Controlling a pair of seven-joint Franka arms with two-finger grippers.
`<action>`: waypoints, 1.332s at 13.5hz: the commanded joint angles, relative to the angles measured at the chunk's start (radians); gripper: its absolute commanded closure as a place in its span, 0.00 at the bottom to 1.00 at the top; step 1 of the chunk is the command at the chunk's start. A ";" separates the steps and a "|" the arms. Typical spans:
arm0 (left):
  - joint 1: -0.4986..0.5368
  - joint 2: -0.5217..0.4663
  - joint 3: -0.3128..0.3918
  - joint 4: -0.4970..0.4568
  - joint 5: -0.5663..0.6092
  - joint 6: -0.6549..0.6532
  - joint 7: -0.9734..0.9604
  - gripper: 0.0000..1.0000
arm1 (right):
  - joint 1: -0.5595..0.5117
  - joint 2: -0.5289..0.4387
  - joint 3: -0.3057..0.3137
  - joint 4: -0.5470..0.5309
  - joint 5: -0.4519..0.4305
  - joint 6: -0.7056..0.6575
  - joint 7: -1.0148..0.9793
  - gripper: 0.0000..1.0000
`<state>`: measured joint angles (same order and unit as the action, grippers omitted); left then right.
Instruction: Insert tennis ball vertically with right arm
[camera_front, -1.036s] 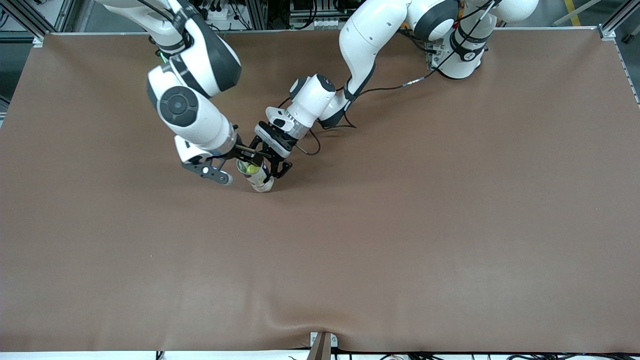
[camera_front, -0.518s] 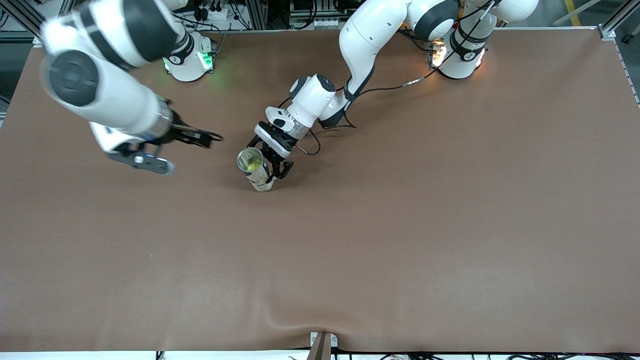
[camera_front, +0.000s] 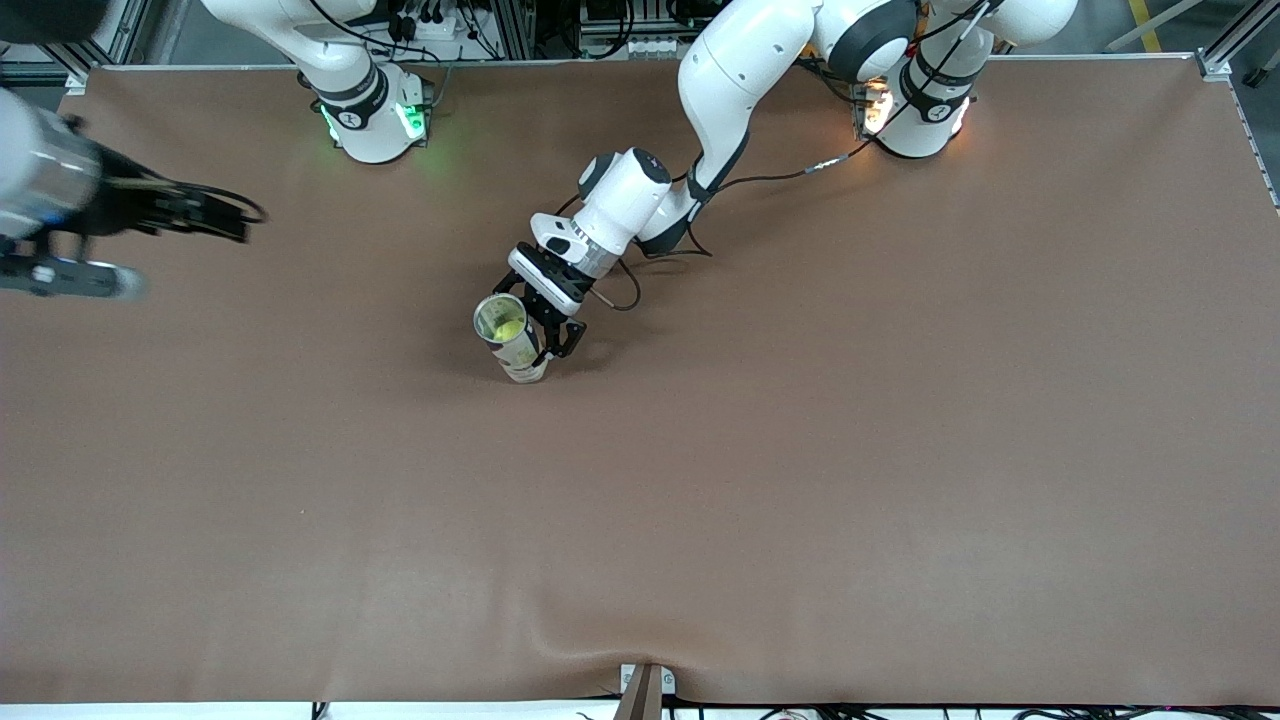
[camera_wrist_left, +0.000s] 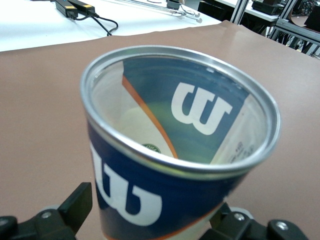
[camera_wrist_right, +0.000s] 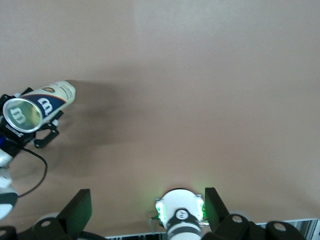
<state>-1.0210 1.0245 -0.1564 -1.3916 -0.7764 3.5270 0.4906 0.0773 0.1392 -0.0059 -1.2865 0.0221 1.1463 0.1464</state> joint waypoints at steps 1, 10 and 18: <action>-0.007 -0.006 0.003 0.008 -0.026 -0.005 -0.006 0.00 | 0.012 -0.007 -0.052 0.062 -0.008 -0.060 -0.080 0.00; -0.008 -0.014 0.005 -0.011 -0.029 -0.033 0.000 0.00 | 0.027 -0.128 -0.161 -0.140 -0.001 0.181 -0.215 0.00; -0.005 -0.030 0.021 -0.014 -0.017 -0.097 0.009 0.00 | 0.068 -0.119 -0.157 -0.197 -0.008 0.317 -0.217 0.00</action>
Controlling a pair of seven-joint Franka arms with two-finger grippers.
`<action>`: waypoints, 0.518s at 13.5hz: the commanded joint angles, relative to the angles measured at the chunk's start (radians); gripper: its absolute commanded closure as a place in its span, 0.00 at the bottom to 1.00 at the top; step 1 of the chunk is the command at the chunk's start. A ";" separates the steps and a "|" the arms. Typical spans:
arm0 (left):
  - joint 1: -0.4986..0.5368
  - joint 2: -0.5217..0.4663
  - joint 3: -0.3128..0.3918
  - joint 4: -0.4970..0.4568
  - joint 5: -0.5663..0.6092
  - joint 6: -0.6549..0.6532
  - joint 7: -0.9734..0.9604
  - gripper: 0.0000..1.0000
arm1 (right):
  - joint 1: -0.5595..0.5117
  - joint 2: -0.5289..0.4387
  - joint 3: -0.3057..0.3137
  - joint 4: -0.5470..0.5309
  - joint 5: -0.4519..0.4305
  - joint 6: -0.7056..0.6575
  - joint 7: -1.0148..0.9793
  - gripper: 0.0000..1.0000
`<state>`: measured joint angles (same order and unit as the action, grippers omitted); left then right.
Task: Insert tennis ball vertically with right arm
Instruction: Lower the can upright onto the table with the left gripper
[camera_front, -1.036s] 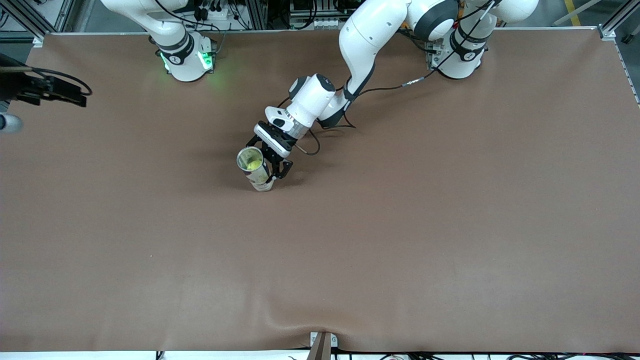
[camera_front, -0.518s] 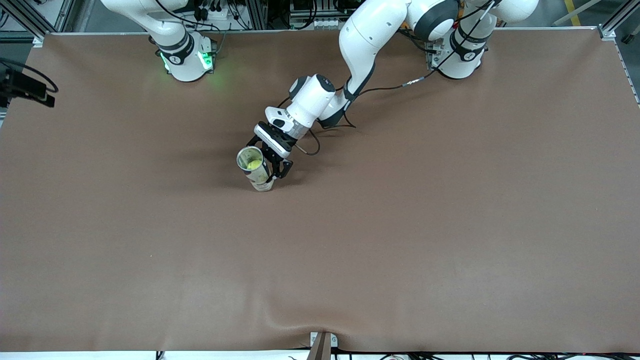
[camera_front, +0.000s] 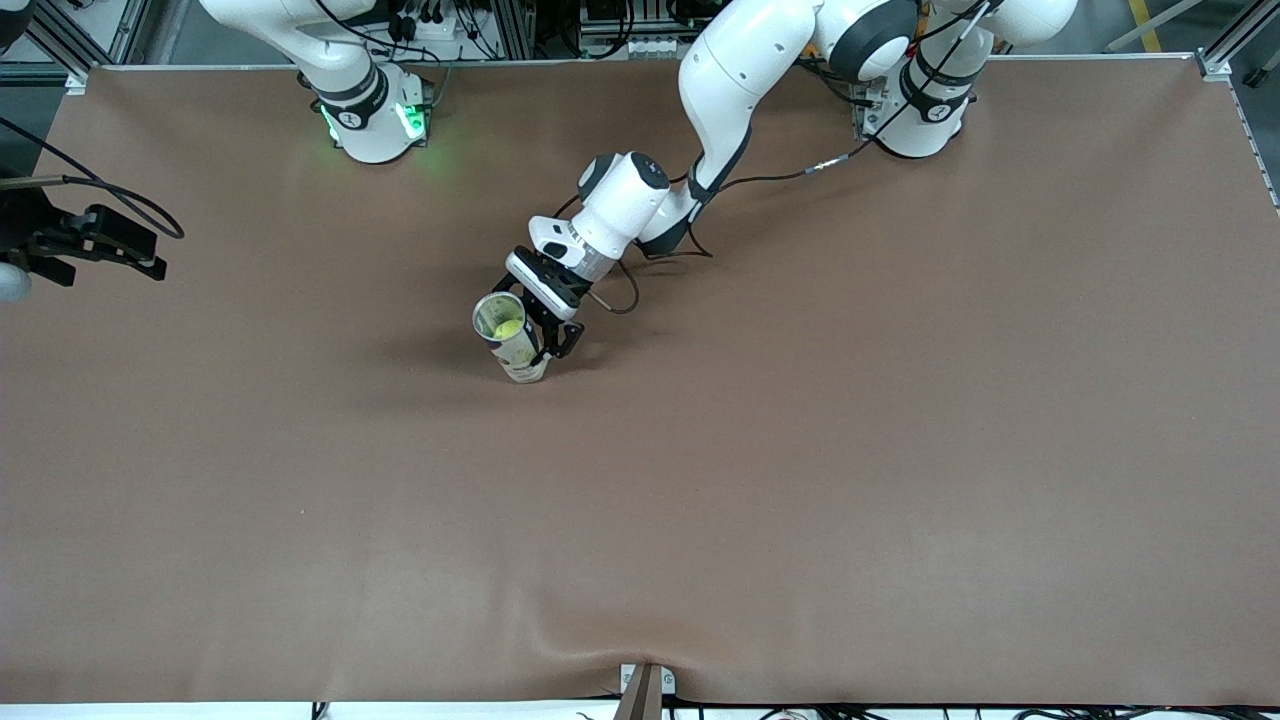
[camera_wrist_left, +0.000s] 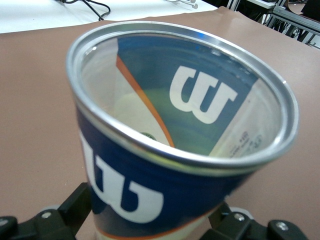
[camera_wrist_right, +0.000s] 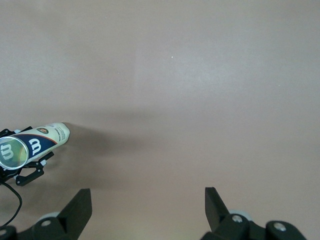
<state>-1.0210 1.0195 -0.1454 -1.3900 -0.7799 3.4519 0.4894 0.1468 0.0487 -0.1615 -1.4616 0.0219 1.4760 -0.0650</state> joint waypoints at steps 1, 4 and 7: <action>-0.002 -0.026 0.012 -0.017 -0.010 -0.031 0.014 0.00 | -0.009 -0.030 0.000 -0.022 -0.008 -0.022 -0.004 0.00; -0.004 -0.033 0.040 -0.017 -0.010 -0.066 0.032 0.00 | -0.071 -0.056 0.100 -0.054 -0.013 -0.025 0.007 0.00; -0.002 -0.044 0.040 -0.032 -0.010 -0.080 0.031 0.00 | -0.101 -0.066 0.131 -0.072 -0.013 -0.016 0.008 0.00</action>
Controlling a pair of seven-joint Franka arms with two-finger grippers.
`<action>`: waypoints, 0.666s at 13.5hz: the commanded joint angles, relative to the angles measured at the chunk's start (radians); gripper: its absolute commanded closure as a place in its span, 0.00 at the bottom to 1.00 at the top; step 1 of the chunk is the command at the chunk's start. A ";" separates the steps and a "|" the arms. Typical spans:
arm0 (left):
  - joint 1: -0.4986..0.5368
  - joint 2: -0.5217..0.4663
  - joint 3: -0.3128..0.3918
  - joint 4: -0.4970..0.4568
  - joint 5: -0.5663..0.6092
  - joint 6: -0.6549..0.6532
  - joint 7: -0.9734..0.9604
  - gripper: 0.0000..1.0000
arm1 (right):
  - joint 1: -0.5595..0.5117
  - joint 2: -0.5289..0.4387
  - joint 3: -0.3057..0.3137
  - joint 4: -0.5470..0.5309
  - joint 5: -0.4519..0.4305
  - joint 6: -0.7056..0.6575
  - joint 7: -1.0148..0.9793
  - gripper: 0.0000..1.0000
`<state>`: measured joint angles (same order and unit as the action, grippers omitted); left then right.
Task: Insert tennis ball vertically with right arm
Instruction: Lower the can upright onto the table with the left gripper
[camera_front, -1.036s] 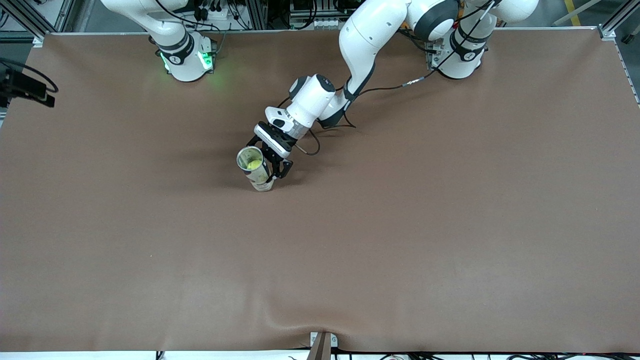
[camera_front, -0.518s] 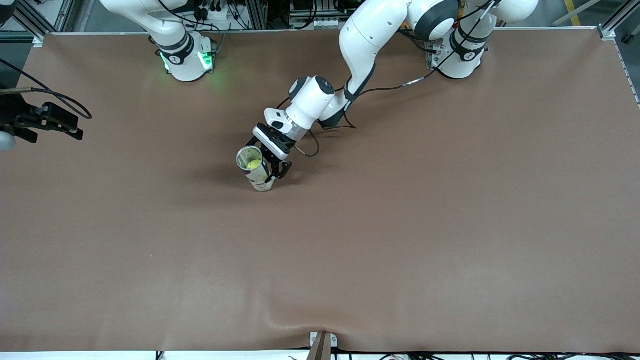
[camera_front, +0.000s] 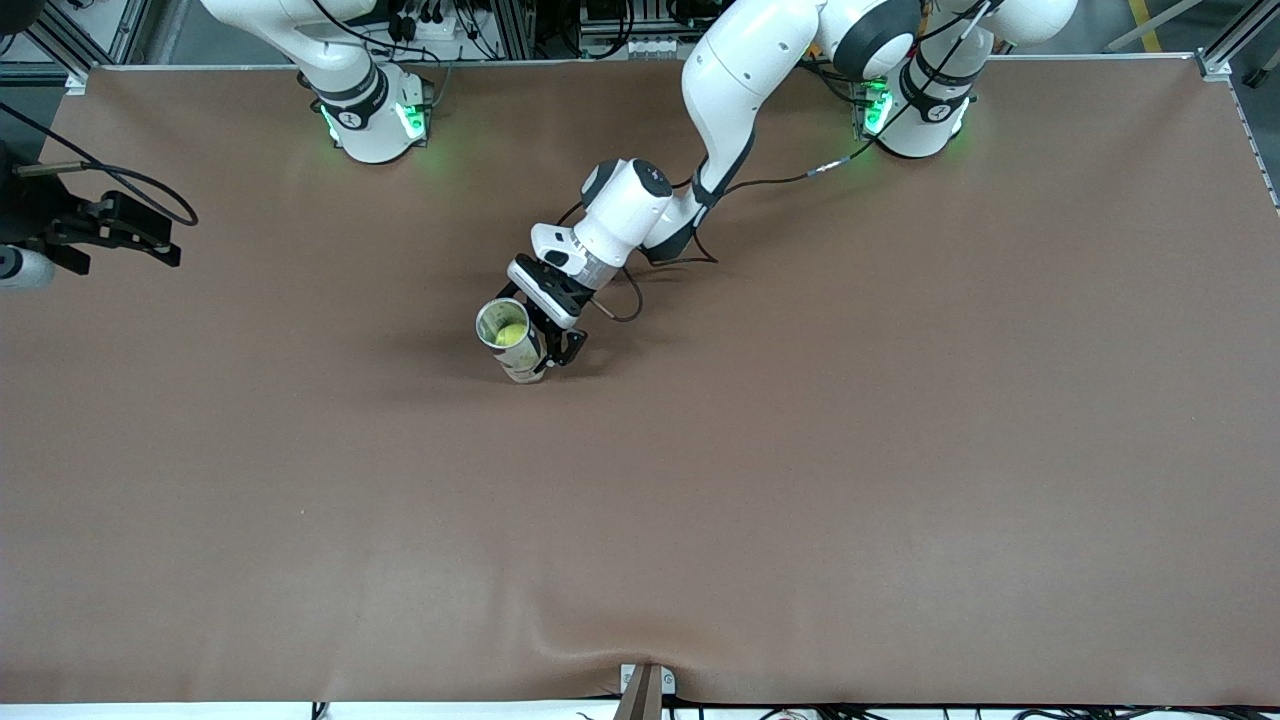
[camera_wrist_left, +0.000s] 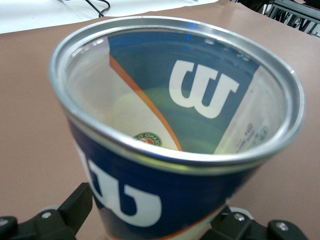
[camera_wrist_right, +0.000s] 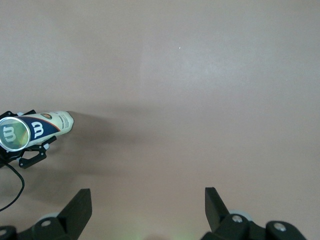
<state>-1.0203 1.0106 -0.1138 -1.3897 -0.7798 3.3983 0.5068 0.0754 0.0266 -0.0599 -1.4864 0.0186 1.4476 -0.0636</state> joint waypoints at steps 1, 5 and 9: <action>-0.003 -0.040 0.008 -0.035 -0.012 -0.034 0.013 0.00 | -0.023 -0.042 0.029 -0.048 -0.012 0.013 0.007 0.00; -0.009 -0.063 0.006 -0.069 -0.015 -0.036 0.012 0.00 | -0.022 -0.031 0.029 -0.035 -0.031 0.010 0.007 0.00; -0.009 -0.093 0.006 -0.123 -0.016 -0.039 0.012 0.00 | -0.028 -0.030 0.034 -0.035 -0.031 0.011 0.007 0.00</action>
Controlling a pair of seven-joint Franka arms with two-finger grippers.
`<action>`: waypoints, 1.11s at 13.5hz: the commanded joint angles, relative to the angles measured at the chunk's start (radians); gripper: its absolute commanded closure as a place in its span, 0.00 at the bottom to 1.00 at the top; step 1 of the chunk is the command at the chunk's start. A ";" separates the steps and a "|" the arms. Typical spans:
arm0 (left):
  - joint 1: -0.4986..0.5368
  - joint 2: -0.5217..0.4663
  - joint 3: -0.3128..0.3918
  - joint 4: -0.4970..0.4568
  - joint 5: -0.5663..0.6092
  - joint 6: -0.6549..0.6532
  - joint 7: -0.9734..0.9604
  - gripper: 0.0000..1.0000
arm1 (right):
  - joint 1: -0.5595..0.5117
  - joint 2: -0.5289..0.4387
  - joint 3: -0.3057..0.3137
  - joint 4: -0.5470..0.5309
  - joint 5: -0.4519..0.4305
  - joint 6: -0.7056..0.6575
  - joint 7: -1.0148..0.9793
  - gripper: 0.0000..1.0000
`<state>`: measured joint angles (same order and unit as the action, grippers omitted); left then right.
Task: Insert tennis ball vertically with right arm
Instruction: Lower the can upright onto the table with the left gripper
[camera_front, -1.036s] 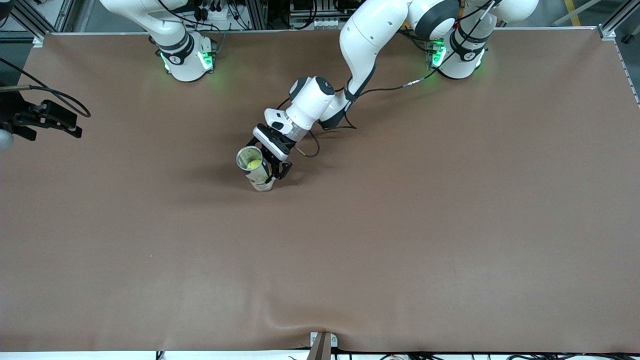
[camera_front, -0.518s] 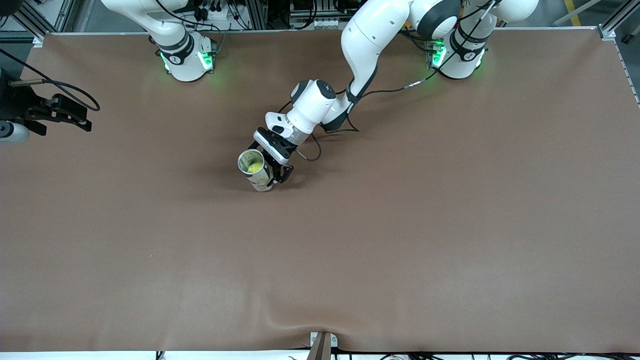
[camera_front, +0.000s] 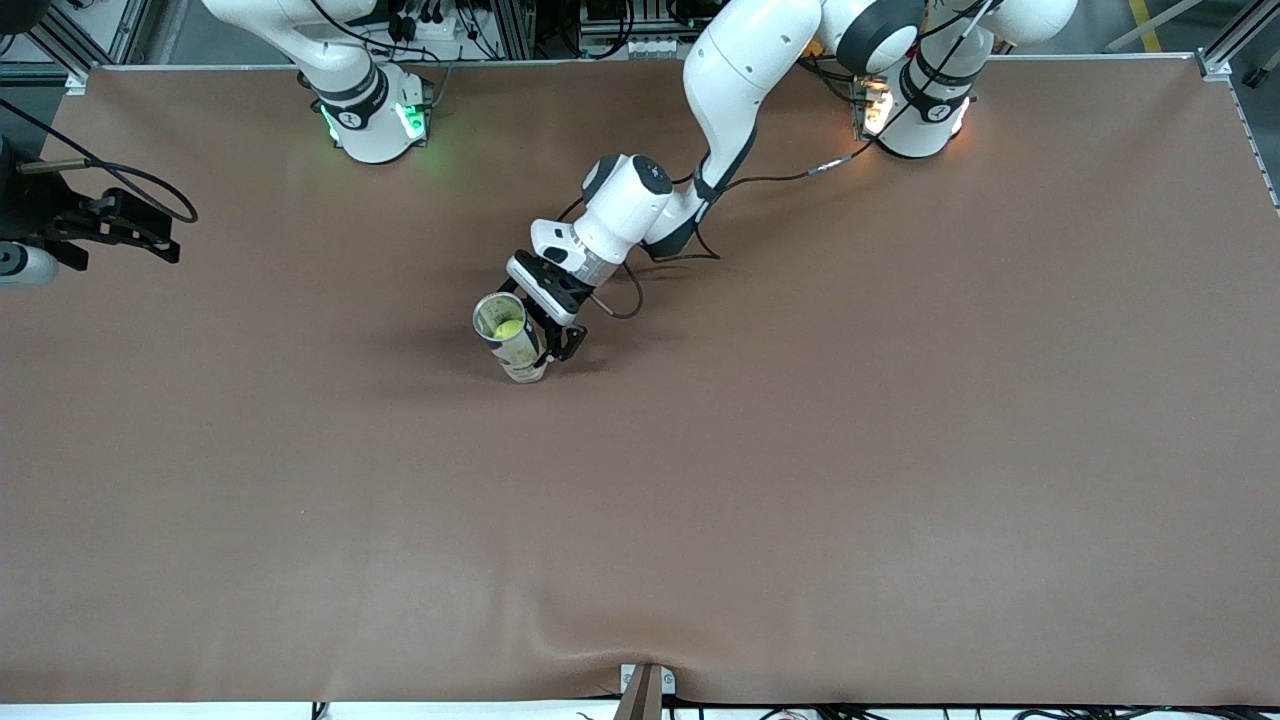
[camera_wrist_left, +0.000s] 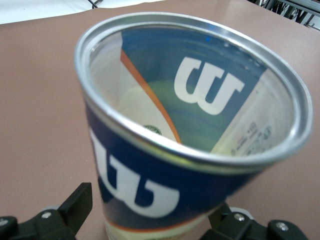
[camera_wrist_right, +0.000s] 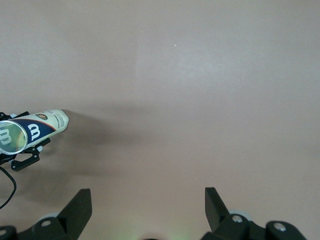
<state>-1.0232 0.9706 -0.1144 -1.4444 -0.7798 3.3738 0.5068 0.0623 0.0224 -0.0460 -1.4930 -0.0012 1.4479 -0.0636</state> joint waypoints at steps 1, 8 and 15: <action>-0.008 -0.055 0.007 -0.070 -0.016 -0.014 0.012 0.00 | -0.013 -0.027 0.018 -0.029 -0.011 0.011 0.007 0.00; -0.006 -0.102 0.005 -0.142 -0.021 -0.014 0.012 0.00 | -0.012 -0.027 0.020 -0.029 -0.011 0.006 0.008 0.00; 0.002 -0.174 0.005 -0.185 -0.029 -0.096 0.004 0.00 | -0.016 -0.027 0.018 -0.029 -0.011 0.005 0.007 0.00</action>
<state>-1.0195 0.8566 -0.1141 -1.5692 -0.7799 3.3071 0.5065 0.0603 0.0224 -0.0415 -1.4951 -0.0013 1.4483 -0.0636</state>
